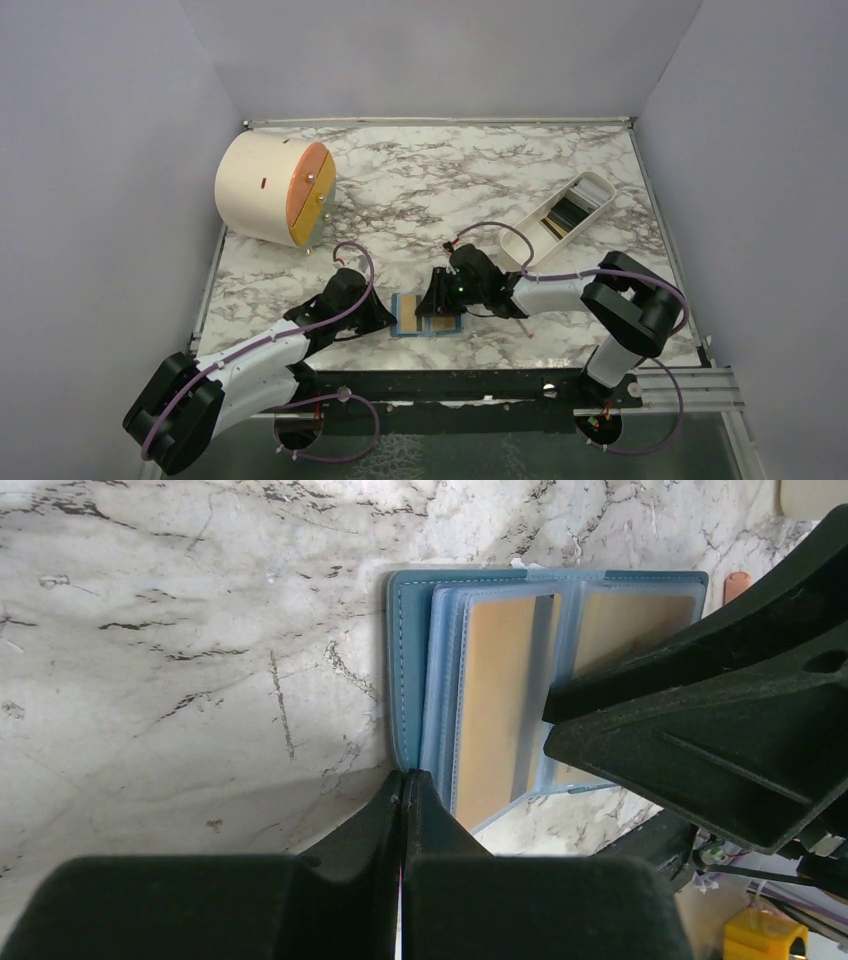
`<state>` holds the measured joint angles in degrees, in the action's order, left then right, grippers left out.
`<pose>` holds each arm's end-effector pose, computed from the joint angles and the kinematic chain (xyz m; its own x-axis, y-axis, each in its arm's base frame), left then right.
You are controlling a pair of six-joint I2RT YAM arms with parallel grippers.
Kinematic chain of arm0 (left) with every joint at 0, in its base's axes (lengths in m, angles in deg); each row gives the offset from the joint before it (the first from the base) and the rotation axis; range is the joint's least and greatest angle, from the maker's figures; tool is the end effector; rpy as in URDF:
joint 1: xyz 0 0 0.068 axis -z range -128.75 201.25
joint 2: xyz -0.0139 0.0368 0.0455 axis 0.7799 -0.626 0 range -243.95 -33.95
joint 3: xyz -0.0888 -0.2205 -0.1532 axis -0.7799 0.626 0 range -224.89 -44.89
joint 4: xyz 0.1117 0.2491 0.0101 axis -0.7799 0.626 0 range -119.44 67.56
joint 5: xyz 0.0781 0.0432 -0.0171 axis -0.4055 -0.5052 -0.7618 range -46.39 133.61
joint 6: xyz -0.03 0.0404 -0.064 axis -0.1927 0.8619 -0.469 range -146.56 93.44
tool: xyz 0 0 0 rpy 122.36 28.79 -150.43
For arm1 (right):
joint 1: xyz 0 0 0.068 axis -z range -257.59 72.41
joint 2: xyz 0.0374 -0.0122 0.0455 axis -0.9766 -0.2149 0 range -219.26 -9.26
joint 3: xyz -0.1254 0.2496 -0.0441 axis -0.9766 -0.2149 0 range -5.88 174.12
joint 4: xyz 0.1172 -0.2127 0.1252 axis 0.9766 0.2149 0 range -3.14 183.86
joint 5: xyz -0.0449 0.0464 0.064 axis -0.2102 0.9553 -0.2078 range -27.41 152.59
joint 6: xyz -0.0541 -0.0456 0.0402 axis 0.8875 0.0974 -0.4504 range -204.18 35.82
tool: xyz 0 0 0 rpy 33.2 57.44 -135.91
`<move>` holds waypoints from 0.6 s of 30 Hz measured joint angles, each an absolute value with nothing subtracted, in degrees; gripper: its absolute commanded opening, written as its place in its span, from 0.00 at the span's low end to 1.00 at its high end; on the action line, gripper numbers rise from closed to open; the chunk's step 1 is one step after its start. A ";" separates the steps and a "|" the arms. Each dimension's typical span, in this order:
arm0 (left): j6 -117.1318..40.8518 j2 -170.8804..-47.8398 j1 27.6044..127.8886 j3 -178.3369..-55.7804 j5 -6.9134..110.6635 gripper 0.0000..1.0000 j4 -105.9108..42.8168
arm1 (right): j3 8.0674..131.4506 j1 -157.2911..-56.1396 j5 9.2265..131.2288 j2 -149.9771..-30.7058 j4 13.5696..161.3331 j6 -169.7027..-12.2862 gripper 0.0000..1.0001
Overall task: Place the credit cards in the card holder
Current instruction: Insert the credit card into the card holder.
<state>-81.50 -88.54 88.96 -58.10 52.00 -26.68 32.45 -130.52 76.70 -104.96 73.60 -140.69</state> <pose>0.1497 -0.1287 0.1117 -0.8796 -0.3435 -0.3291 -0.0557 0.7614 -0.6459 0.1906 0.2807 0.1027 -0.9649 0.0644 -0.2545 -0.1353 0.7088 0.6923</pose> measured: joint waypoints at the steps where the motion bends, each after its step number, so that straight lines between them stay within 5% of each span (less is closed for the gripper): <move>1: -81.50 -88.52 88.96 -58.10 51.97 0.00 -26.70 | 32.74 -130.58 76.28 -104.68 74.17 -140.06 0.34; 18: -79.20 -88.26 88.98 -58.65 51.95 0.00 -26.39 | 48.56 -129.90 61.24 -96.04 95.26 -114.33 0.48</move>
